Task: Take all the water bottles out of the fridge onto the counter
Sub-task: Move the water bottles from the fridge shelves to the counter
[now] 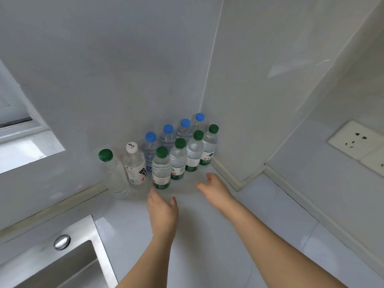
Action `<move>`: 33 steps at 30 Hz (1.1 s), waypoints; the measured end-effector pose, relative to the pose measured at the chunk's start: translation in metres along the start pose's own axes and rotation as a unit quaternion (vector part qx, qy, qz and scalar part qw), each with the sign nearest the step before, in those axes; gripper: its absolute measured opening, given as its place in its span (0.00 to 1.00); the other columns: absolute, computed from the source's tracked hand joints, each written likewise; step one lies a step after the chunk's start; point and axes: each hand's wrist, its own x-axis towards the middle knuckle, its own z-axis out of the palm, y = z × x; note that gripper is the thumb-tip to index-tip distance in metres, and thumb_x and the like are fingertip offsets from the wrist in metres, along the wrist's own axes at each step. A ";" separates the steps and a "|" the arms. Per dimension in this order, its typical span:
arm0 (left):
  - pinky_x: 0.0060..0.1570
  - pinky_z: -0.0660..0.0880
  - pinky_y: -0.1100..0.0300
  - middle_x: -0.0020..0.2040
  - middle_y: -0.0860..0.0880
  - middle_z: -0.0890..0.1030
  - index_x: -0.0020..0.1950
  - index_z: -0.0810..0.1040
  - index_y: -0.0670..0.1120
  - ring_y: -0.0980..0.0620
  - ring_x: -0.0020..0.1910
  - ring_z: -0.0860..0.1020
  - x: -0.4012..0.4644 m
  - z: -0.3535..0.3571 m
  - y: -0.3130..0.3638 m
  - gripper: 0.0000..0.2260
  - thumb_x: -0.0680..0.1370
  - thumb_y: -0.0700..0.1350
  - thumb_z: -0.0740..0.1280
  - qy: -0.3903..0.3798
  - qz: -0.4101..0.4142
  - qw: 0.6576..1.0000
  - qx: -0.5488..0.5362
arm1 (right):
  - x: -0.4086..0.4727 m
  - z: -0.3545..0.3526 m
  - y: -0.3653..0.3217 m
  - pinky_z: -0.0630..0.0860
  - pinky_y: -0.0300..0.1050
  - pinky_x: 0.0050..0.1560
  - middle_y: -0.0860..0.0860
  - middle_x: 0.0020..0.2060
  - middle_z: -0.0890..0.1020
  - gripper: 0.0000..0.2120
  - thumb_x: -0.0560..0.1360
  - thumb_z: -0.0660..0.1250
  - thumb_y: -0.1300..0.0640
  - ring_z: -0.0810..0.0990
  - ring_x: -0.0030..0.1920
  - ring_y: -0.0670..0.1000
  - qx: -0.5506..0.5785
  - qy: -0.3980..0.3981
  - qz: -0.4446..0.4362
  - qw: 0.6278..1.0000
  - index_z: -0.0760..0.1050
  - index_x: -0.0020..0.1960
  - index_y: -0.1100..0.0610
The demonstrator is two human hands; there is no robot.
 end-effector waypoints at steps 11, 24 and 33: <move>0.73 0.60 0.48 0.73 0.41 0.67 0.76 0.61 0.40 0.41 0.73 0.62 -0.079 0.047 0.045 0.27 0.79 0.45 0.65 -0.142 0.280 0.940 0.135 | -0.090 -0.082 0.096 0.62 0.46 0.71 0.53 0.76 0.59 0.31 0.79 0.61 0.53 0.61 0.74 0.52 -0.094 0.096 0.002 0.991 0.52 0.78 0.55; 0.77 0.51 0.50 0.79 0.51 0.55 0.79 0.54 0.50 0.48 0.79 0.48 -0.203 0.113 0.117 0.24 0.84 0.51 0.55 -0.333 0.464 0.792 0.215 | -0.208 -0.180 0.207 0.64 0.46 0.70 0.51 0.76 0.58 0.30 0.80 0.59 0.54 0.62 0.74 0.51 -0.101 0.235 0.111 0.960 0.51 0.78 0.54; 0.77 0.49 0.53 0.80 0.52 0.54 0.80 0.53 0.50 0.50 0.79 0.48 -0.363 0.138 0.147 0.24 0.84 0.51 0.54 -0.414 0.568 0.681 0.207 | -0.353 -0.222 0.290 0.68 0.44 0.64 0.56 0.70 0.70 0.27 0.77 0.62 0.56 0.70 0.67 0.54 -0.076 0.340 0.185 0.919 0.61 0.74 0.58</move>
